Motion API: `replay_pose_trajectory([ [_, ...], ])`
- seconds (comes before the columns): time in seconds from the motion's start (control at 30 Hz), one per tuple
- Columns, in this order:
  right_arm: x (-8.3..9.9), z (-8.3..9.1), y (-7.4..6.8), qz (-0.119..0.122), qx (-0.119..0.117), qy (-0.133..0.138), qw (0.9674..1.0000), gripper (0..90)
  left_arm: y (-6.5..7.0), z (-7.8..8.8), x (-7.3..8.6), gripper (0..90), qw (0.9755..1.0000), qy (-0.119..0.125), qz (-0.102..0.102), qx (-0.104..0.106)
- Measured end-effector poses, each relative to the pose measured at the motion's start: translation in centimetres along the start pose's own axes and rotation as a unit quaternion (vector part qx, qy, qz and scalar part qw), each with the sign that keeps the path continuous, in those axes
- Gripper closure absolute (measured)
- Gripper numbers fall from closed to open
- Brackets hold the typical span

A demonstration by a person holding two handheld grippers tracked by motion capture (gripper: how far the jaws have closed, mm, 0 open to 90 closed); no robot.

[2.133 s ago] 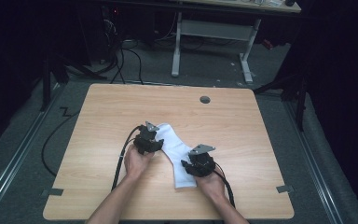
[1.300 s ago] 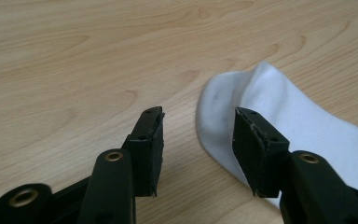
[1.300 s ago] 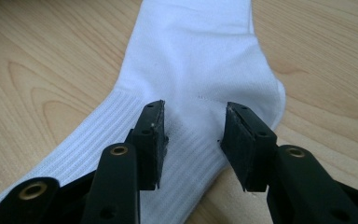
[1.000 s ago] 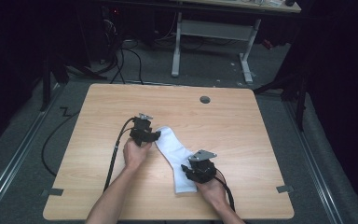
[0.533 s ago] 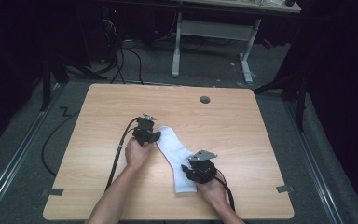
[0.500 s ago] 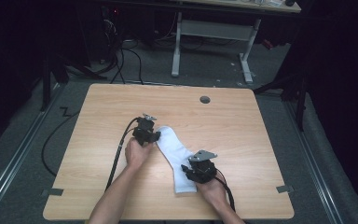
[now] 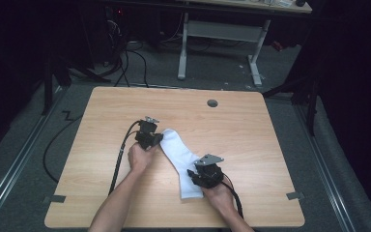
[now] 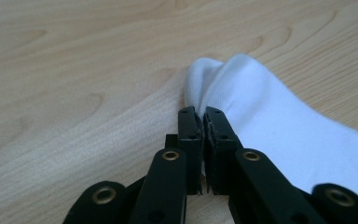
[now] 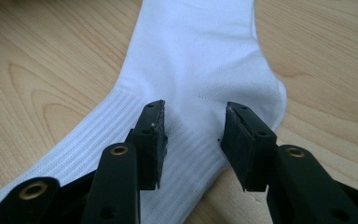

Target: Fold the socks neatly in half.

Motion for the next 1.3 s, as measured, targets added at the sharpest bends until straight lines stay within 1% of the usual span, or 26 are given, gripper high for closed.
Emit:
replay_pose_trajectory([
  [0.03, 0.0, 0.0, 0.0, -0.002, 0.001, -0.001, 1.0000, 58.6, 0.0, 0.3, -0.2, 86.5, 1.0000, 0.007, 0.000, 0.001],
  [0.1, -0.1, -0.1, 0.0, 0.001, 0.002, -0.001, 1.0000, 58.7, 0.2, 0.9, -0.4, 86.5, 0.9998, 0.018, -0.003, 0.001],
  [0.17, -0.2, -0.1, 0.0, 0.000, 0.002, -0.002, 1.0000, 58.6, 0.4, 1.4, -0.6, 86.5, 0.9996, 0.028, -0.009, 0.003],
  [0.27, -0.3, -0.2, 0.0, 0.001, 0.002, -0.002, 1.0000, 58.6, 0.6, 2.2, -0.9, 86.5, 0.9989, 0.043, -0.013, 0.011],
  [0.33, -0.3, -0.3, 0.0, 0.000, 0.003, -0.001, 1.0000, 58.6, 0.9, 2.7, -1.1, 86.5, 0.9983, 0.055, -0.011, 0.019],
  [0.5, -0.4, -0.4, -0.1, -0.001, 0.004, 0.001, 1.0000, 58.6, 1.7, 3.8, -1.3, 86.5, 0.9967, 0.070, -0.025, 0.031],
  [0.77, -0.5, -0.5, -0.1, 0.000, 0.005, 0.003, 1.0000, 58.6, 3.4, 5.0, -1.6, 86.3, 0.9940, 0.085, -0.047, 0.051],
  [0.87, -0.5, -0.6, -0.1, 0.001, 0.005, 0.004, 1.0000, 58.6, 4.1, 5.3, -1.5, 86.2, 0.9930, 0.087, -0.059, 0.053],
  [1.07, -0.5, -0.6, -0.1, -0.002, 0.007, 0.004, 1.0000, 58.7, 5.0, 5.8, -1.1, 86.1, 0.9916, 0.094, -0.060, 0.066],
  [1.23, -0.5, -0.6, -0.1, -0.002, 0.008, 0.005, 1.0000, 58.7, 5.9, 5.9, -0.4, 85.9, 0.9909, 0.089, -0.072, 0.072],
  [1.3, -0.5, -0.6, -0.1, -0.001, 0.008, 0.006, 0.9999, 58.7, 6.2, 6.0, -0.1, 85.8, 0.9905, 0.089, -0.074, 0.075],
])
Point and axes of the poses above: each handheld gripper's, and its own axes: z roughly backward along the jaws, x roughly out of its underside, y roughly to its right, the point moved 3 cm from there along -z, roughly forward along the jaws, and after that the axes turned 7 degrees about -z, right-handed, at the moved point
